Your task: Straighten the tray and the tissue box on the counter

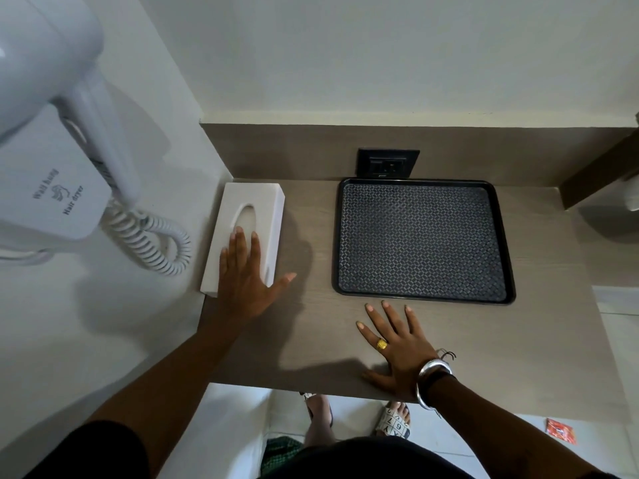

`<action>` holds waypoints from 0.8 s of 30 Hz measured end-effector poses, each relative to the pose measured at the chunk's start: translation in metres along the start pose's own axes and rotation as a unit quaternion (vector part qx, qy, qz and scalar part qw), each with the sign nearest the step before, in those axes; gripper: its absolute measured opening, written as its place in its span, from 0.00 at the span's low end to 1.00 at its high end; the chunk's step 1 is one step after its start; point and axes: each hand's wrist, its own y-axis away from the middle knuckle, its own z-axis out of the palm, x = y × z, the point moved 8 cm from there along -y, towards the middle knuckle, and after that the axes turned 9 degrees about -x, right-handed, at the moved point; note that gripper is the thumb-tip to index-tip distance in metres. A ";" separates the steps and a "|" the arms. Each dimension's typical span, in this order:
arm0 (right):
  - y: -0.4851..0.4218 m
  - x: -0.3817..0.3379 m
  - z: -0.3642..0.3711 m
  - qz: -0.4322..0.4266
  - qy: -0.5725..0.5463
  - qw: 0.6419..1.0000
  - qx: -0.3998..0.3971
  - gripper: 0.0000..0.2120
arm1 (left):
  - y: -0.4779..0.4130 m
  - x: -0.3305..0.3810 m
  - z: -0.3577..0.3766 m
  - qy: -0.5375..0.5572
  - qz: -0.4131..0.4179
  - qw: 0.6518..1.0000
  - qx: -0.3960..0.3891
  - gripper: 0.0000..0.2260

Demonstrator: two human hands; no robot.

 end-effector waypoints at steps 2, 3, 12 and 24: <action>0.000 0.000 0.000 0.002 0.003 1.000 -0.003 0.43 | -0.008 -0.002 -0.001 -0.002 -0.004 1.000 -0.003 0.52; 0.000 0.000 0.000 0.002 0.004 1.000 -0.003 0.43 | -0.013 -0.003 -0.002 -0.003 -0.004 1.000 -0.002 0.52; 0.001 0.000 -0.006 0.005 0.021 1.000 0.000 0.44 | -0.048 -0.014 -0.008 -0.024 -0.013 1.000 -0.008 0.52; 0.009 -0.004 -0.019 0.008 -0.001 1.000 0.026 0.41 | -0.049 0.038 -0.068 0.021 0.065 0.998 0.018 0.50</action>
